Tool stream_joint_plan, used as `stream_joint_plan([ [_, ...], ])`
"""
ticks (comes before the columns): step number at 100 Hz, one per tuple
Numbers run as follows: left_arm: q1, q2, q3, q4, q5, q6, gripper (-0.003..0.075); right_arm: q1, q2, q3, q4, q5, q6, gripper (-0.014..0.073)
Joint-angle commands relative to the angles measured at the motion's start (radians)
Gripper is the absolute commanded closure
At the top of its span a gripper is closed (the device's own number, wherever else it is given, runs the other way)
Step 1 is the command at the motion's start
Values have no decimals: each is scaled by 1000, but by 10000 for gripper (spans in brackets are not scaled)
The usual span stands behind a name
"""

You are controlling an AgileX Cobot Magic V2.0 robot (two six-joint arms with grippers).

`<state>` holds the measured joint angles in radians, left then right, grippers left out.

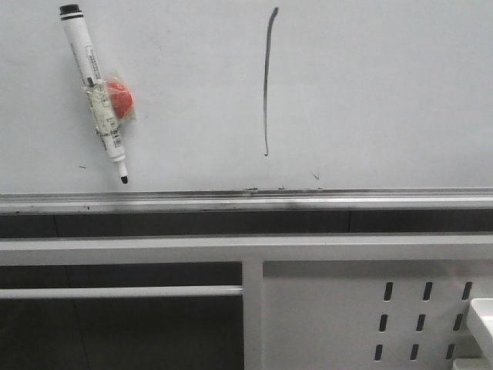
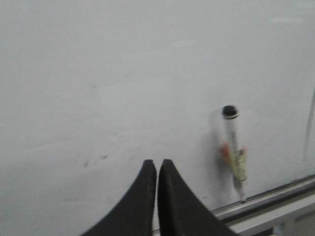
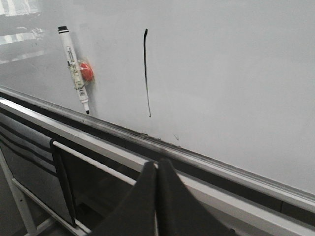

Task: Write number 1 on whiteboard

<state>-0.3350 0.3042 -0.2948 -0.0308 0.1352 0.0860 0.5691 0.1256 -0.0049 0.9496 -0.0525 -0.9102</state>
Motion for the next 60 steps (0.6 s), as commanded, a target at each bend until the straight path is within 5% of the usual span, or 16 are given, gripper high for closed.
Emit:
stream_joint_plan([
  [1,101,-60,37,-12,-86,-32,740,-2,9,-28,1,-41,-1,663],
  [24,320,-265,171,-12,-8,-42,740,-2,9,-28,1,-41,-1,663],
  [60,367,-333,325,-24,-4,-42,740,-2,9,-28,1,-39,-1,663],
])
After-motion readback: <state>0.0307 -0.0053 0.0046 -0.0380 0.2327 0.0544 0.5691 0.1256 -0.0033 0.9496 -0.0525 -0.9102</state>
